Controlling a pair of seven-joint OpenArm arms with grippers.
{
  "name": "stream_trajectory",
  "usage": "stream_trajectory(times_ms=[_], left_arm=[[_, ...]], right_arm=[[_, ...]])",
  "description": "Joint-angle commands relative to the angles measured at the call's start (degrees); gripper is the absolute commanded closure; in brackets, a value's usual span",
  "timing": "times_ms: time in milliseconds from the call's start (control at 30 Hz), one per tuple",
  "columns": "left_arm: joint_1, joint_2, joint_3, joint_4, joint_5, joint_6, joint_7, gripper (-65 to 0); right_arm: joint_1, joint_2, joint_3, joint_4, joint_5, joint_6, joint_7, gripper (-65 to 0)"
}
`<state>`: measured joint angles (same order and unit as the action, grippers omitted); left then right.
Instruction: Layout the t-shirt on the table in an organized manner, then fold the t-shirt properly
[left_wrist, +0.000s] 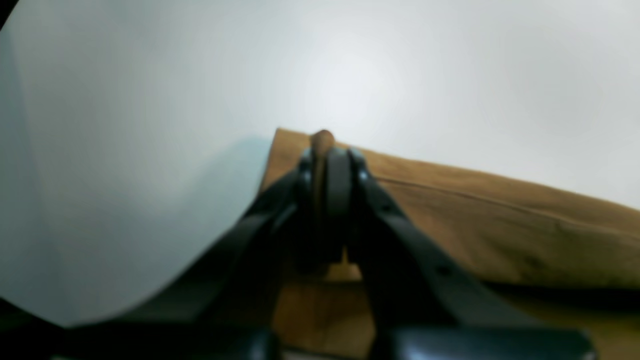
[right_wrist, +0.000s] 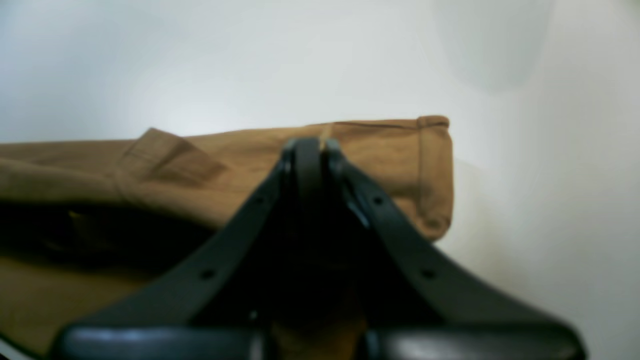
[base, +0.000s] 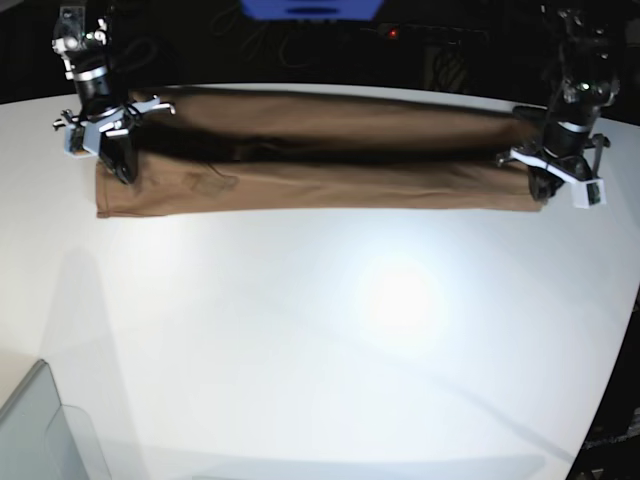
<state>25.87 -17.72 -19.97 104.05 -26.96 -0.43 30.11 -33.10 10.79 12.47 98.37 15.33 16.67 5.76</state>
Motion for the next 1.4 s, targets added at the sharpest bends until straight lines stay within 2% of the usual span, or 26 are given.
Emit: stream_trajectory(times_ms=[0, 133, 367, 500, 900, 967, 1133, 1233, 1367], left_arm=[[-0.1, -0.8, -0.9, 1.0, 0.0, 0.0, -1.1, 0.0], [0.2, -0.5, -2.3, 0.4, 0.4, 0.0, -0.8, 0.0], [-0.2, -0.8, -2.4, -2.0, 0.5, 0.0, -0.8, 0.0], [-0.3, -0.7, -2.3, -4.8, 0.5, 0.0, -0.9, 0.0], [-2.9, -0.7, -1.9, -14.2, 0.1, 0.0, -0.7, -0.5], [-2.8, -0.7, -1.9, -14.2, 0.1, 0.0, -0.7, -4.4], [-2.5, -0.4, -2.3, -14.2, 0.5, 0.0, -0.7, -23.7], [-1.8, -0.8, -2.3, -13.2, 0.0, 0.0, -0.4, -26.8], [-1.7, -0.4, -5.6, -10.6, 0.0, 0.0, 5.2, -27.1]], right_arm=[[-0.8, 0.6, 0.4, 0.8, 0.4, 0.2, 3.3, 0.0], [-3.2, 0.6, 0.1, 0.6, 0.3, 0.2, 6.1, 0.0], [-5.5, 0.3, -0.2, 0.4, 0.4, 0.2, 6.1, 0.0], [-5.1, -1.1, -1.2, -3.6, 0.3, 0.2, 6.1, 0.0], [-2.0, -1.2, -3.5, -10.1, 0.2, 0.2, 6.1, 0.0], [-1.9, -1.1, -3.5, -10.9, 0.2, 0.2, 6.1, 0.0], [-1.7, -1.2, -3.5, -11.0, 0.2, 0.2, 6.1, 0.0], [-1.7, -1.3, -3.5, -11.0, 0.2, 0.2, 6.0, 0.0], [-1.7, -1.3, -3.5, -10.9, 0.2, 0.2, 6.0, 0.0]])
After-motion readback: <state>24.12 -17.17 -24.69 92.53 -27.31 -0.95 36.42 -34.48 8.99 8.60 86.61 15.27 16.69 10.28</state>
